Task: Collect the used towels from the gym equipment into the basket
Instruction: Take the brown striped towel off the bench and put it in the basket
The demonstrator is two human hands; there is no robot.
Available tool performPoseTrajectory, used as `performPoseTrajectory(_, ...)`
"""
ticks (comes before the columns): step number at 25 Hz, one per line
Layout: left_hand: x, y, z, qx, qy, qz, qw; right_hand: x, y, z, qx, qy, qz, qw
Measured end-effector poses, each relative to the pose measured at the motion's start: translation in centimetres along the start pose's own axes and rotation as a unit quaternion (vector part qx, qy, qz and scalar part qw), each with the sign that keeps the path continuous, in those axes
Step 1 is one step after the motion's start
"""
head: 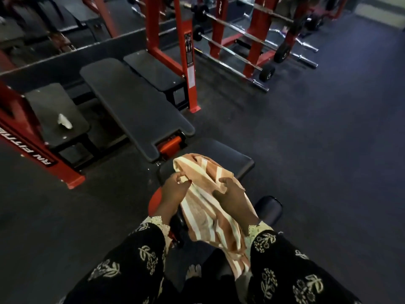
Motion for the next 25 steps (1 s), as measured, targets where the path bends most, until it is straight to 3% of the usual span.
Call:
performPoseTrajectory(5, 5.2, 3.2, 3.6, 0.021, -0.066, -0.012, 0.997, 7.7, 4.0, -2.2, -0.16, 0.056, 0.002, 0.986)
performPoseTrajectory(10, 7.6, 6.1, 6.7, -0.07, -0.146, 0.013, 0.987, 11.1, 7.3, -4.8, -0.107, 0.103, 0.013, 0.989)
performPoseTrajectory(13, 8.1, 6.7, 6.6, -0.089, -0.152, 0.029, 0.984, 11.5, 7.0, -5.4, -0.087, 0.072, 0.015, 0.993)
performPoseTrajectory(18, 6.3, 7.6, 3.0, -0.079, -0.049, 0.075, 0.993, 9.1, 3.2, -4.9, 0.005, 0.063, -0.001, 0.998)
performPoseTrajectory(20, 4.9, 8.4, 0.2, -0.067, -0.016, 0.097, 0.993, 7.1, 0.9, -5.1, 0.08, 0.084, -0.044, 0.992)
performPoseTrajectory(25, -0.5, 13.3, -6.4, -0.072, 0.101, 0.259, 0.958, 0.4, -5.9, -6.9, 0.241, 0.101, -0.198, 0.945)
Point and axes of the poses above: each hand's wrist, its own x-axis towards the middle knuckle, its own y-axis out of the palm, z = x × y, the point moved 1 cm from there along x, towards the middle knuckle, and after that the axes turned 6 degrees about y, right-handed, at the moved point
